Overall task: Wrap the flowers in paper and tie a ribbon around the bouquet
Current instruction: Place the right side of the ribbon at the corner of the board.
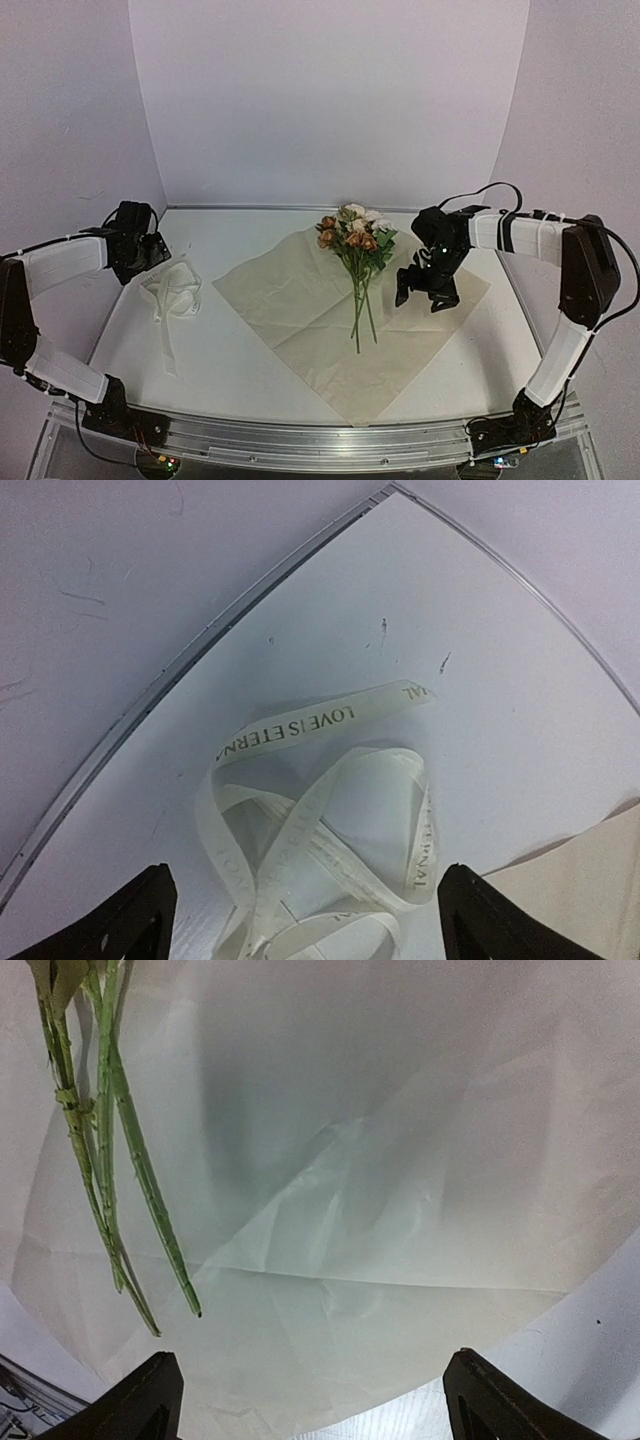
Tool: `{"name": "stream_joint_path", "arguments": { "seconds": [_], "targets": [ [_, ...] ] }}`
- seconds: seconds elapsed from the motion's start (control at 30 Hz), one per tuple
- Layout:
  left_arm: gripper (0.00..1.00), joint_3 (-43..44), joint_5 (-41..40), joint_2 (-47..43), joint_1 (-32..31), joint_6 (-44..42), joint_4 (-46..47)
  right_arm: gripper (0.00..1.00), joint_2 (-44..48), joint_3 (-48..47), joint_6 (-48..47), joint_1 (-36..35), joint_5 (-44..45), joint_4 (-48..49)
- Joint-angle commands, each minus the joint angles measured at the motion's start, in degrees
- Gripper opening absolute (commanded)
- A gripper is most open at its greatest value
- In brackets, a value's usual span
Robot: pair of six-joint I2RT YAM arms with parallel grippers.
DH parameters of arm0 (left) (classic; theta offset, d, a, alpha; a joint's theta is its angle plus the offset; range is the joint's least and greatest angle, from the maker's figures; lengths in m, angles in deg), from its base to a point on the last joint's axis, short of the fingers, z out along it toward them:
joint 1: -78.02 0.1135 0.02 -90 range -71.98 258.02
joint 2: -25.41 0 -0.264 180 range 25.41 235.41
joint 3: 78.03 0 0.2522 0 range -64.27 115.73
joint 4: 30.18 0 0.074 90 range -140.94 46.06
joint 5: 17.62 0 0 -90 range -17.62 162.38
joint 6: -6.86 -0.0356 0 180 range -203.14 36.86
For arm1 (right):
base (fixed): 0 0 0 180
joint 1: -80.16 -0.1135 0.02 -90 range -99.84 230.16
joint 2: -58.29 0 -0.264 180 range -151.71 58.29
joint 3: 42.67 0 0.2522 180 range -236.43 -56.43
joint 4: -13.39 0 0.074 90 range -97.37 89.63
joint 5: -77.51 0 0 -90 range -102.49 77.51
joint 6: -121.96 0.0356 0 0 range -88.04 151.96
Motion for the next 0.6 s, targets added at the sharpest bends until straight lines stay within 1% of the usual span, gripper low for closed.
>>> {"name": "stream_joint_path", "arguments": {
  "seconds": [0.0, 0.1, 0.17, 0.27, 0.33, 0.4, 0.57],
  "targets": [
    [0.99, 4.8, 4.5, -3.7, -0.1, -1.9, -0.5, 0.89, -2.8, -4.3, 3.0, -1.0, -0.1, 0.1],
    [1.0, 7.7, 5.5, -3.6, -1.6, -2.6, -1.9, 0.85, -4.1, -6.4, 4.2, -2.6, 2.3, 0.1],
    [1.0, 8.6, 6.7, -3.6, -3.9, -2.4, -1.7, 0.8, -6.6, -9.5, 4.9, -4.0, 2.8, -0.2],
    [0.97, 8.3, 11.5, -2.5, -6.5, 1.4, -1.1, 0.73, -10.4, -14.3, 6.3, -5.8, 3.4, -0.7],
    [0.91, 5.9, 15.0, -2.1, -7.4, 5.5, -0.3, 0.69, -12.4, -16.8, 6.7, -7.0, 4.1, -1.0],
    [0.86, 1.7, 19.0, -2.0, -8.2, 9.9, 2.4, 0.69, -13.1, -17.5, 6.8, -7.9, 5.6, -1.2],
    [0.76, -5.4, 25.8, 0.7, -13.6, 16.4, 10.2, 0.68, -12.7, -15.4, 6.8, -8.0, 5.6, -1.3]
  ]
}}
